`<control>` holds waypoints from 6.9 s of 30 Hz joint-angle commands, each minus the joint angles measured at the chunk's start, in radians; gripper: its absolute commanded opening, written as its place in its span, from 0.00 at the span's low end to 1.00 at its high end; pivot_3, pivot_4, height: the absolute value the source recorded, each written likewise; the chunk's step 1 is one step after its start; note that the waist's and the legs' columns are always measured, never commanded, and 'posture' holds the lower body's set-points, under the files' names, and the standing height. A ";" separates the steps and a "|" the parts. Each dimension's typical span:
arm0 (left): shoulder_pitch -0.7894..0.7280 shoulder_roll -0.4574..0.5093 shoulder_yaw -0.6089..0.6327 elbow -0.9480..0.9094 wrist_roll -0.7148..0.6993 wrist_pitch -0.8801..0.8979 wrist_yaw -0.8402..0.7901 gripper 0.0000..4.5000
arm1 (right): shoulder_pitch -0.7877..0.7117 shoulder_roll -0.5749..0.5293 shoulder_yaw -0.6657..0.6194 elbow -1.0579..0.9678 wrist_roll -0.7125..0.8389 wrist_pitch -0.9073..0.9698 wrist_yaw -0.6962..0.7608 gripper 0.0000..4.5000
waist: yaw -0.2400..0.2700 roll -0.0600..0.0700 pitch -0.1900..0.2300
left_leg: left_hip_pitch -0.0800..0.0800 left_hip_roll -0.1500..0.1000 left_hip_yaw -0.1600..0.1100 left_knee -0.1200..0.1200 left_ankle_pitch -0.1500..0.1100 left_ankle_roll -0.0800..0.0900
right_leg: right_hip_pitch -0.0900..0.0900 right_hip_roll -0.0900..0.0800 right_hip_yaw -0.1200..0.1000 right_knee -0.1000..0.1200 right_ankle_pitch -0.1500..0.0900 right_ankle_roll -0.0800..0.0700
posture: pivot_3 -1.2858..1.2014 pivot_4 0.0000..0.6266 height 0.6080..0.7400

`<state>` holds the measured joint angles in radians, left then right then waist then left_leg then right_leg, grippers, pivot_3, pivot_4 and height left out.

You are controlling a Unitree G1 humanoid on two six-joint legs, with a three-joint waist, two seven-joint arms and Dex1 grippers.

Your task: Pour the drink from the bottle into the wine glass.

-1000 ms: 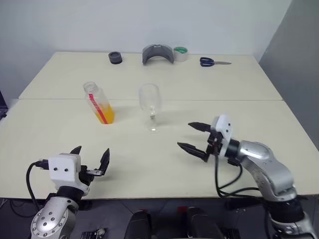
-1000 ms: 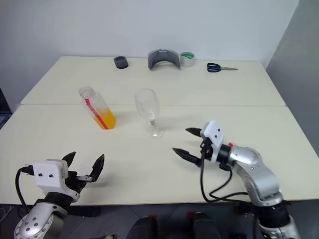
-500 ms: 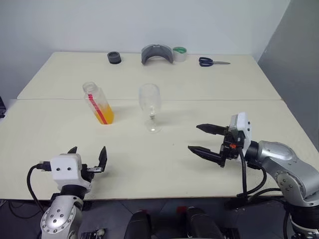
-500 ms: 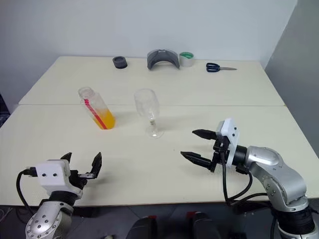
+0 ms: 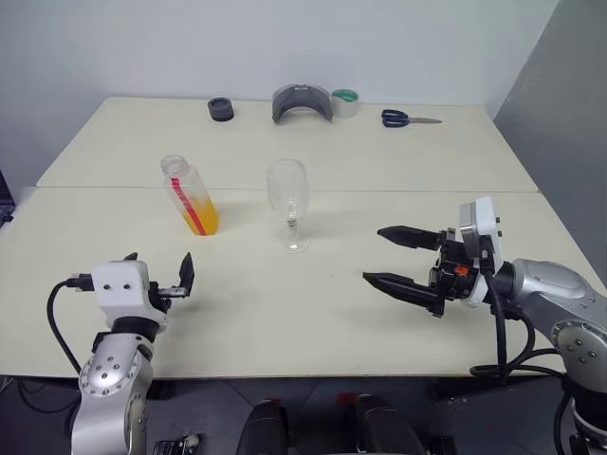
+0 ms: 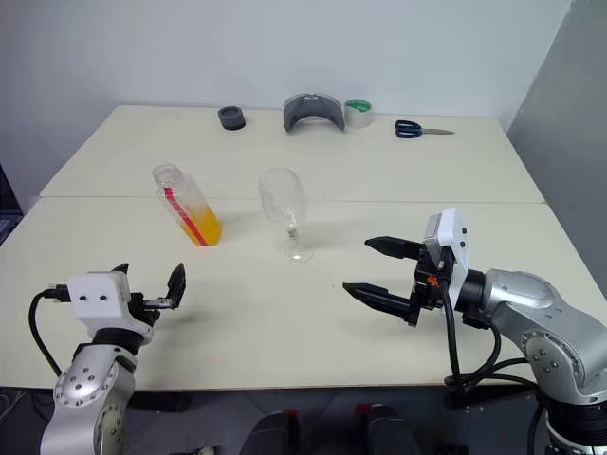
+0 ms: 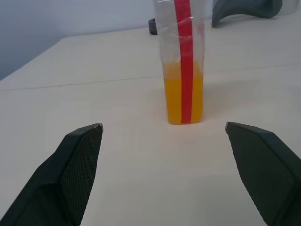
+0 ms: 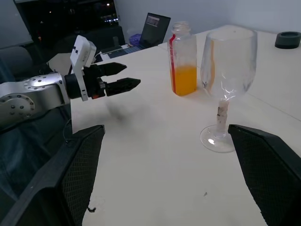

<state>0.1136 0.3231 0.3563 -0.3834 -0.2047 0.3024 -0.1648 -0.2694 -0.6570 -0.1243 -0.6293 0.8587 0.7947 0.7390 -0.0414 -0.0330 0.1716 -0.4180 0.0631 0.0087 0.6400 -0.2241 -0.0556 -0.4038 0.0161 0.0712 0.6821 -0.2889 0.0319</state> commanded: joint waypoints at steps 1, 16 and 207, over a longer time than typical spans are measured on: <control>-0.046 0.018 -0.007 0.039 0.012 -0.020 -0.007 1.00 | -0.005 -0.014 -0.025 -0.043 0.027 -0.006 -0.020 1.00 | 0.002 0.000 0.000 | 0.000 0.000 0.000 0.000 0.000 0.000 | 0.000 0.000 0.000 0.000 0.000 0.000 | 0.52 0.24 1.00; -0.272 0.050 -0.086 0.195 0.044 -0.016 -0.021 1.00 | 0.023 -0.015 -0.049 -0.073 0.047 -0.008 -0.121 1.00 | 0.009 0.000 0.000 | -0.001 0.000 -0.001 0.000 0.000 0.000 | 0.000 0.000 -0.001 0.000 0.003 -0.004 | 0.52 0.24 1.00; -1.595 0.480 -0.854 1.582 1.018 -1.216 0.056 0.36 | -0.027 0.250 0.039 -0.123 -0.097 -0.212 -0.369 1.00 | 0.013 -0.002 0.001 | -0.010 -0.001 -0.005 0.007 0.000 0.000 | -0.006 -0.001 -0.007 0.008 0.004 -0.004 | 0.52 0.24 1.00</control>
<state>-1.4297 0.7844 -0.5044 1.2010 0.8126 -0.9153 -0.1318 -0.2861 -0.4110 -0.0584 -0.7371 0.7375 0.6042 0.3702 -0.0287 -0.0353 0.1727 -0.4278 0.0617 0.0042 0.6470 -0.2237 -0.0559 -0.4095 0.0154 0.0646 0.6901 -0.2852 0.0279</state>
